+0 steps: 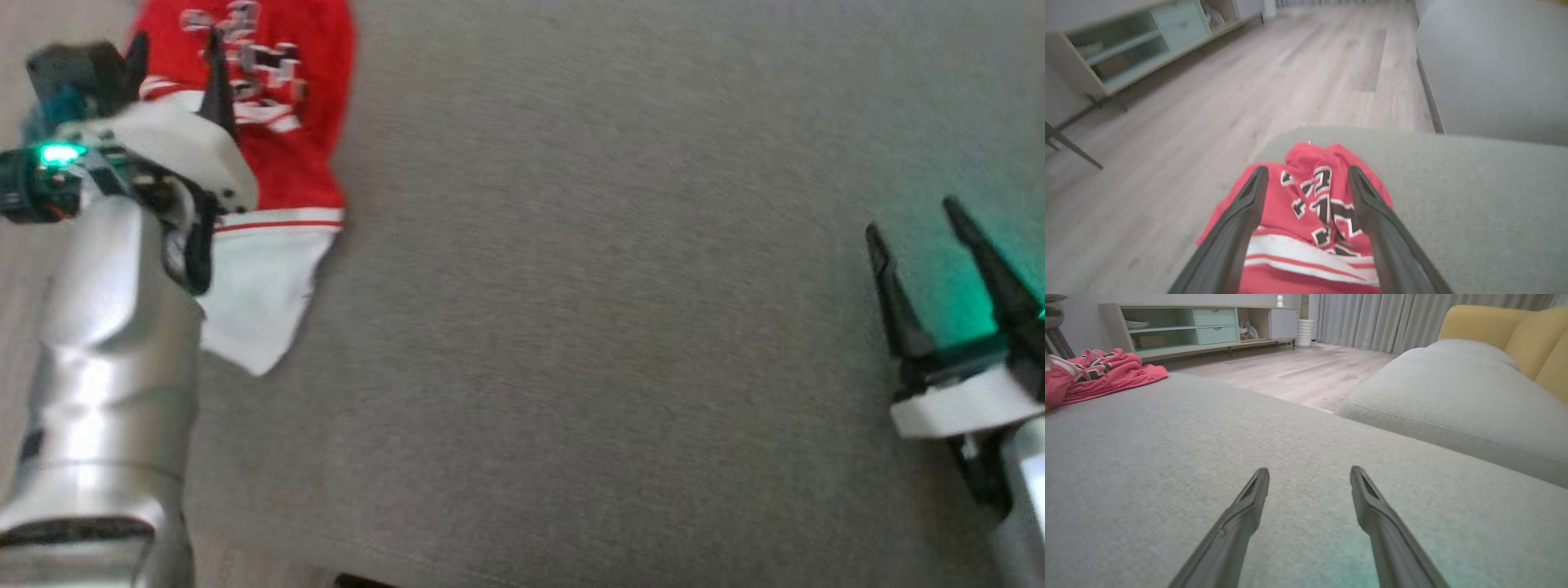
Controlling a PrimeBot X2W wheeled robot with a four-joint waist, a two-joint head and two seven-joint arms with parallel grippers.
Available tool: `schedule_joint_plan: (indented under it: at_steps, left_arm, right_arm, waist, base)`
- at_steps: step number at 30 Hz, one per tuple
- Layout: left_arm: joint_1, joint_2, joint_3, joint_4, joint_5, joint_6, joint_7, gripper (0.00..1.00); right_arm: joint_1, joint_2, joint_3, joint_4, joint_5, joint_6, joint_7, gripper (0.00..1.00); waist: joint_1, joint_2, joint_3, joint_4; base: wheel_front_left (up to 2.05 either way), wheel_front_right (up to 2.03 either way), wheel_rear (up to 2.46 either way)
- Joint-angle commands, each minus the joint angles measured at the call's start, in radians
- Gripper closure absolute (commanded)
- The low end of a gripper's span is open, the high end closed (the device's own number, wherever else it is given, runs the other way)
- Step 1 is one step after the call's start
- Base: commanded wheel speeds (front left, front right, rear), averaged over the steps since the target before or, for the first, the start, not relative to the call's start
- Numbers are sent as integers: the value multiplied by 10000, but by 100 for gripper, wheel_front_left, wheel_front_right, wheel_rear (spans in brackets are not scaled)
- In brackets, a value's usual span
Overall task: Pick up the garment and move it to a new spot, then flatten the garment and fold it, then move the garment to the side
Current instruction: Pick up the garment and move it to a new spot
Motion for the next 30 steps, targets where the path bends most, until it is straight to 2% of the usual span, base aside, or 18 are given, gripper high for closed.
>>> schedule_joint_plan:
  at_steps: [1,4,8,9,10,15,19,23,26,29,30]
  left_arm:
    - [-117,593,338,181,-72,-38,290,0]
    - [-562,706,693,1504,-521,-18,1063,0]
    - [-612,760,817,2704,-853,-238,1690,1]
    - [-623,774,862,2813,-937,-298,1594,56]
    - [-639,853,893,2830,-953,-303,1294,100]
    - [-889,1359,747,2679,-655,-240,-596,100]
    - [-1346,1658,435,2323,-374,-400,-1633,100]
    - [-1777,1620,-15,1791,-405,-732,-1810,100]
    - [-1923,1590,-321,1398,-442,-801,-1751,100]
    - [-2003,1539,-897,625,-496,-836,-1585,100]
    - [-1930,1470,-1432,-16,-685,-841,-1399,100]
  right_arm:
    - [-135,-202,135,-407,-27,-7,-107,0]
    - [-261,-254,160,-566,-39,-7,-107,0]
    - [-310,-159,66,-593,-56,-7,-107,0]
    - [-316,-121,51,-587,-63,-7,-107,0]
    - [-325,-79,51,-572,-76,-7,-107,0]
    - [-412,218,209,-379,-79,-7,-107,0]
    - [-486,595,248,-237,-29,-7,-107,0]
    - [-351,1084,204,-170,40,-7,-107,0]
    - [-199,1356,176,-156,29,-7,-107,0]
    - [46,1737,194,-209,32,-7,-107,0]
    - [201,1938,215,-266,66,-7,-107,0]
  waist:
    - [-2,0,861,-894]
    - [-2,0,1102,-1210]
    - [-2,0,1218,-1428]
    - [-2,0,1220,-1449]
    - [-2,0,1206,-1466]
    - [-2,0,638,-1600]
    - [-2,0,-146,-1963]
    - [-2,0,-981,-2549]
    - [-2,0,-1360,-2918]
    - [-2,0,-1837,-3547]
    - [-2,0,-2106,-3976]
  base:
    - [0,0,0]
    - [0,0,0]
    - [0,0,0]
    - [0,0,0]
    - [0,0,0]
    - [0,0,0]
    - [0,0,0]
    - [0,0,0]
    - [0,0,0]
    - [0,0,0]
    - [0,0,0]
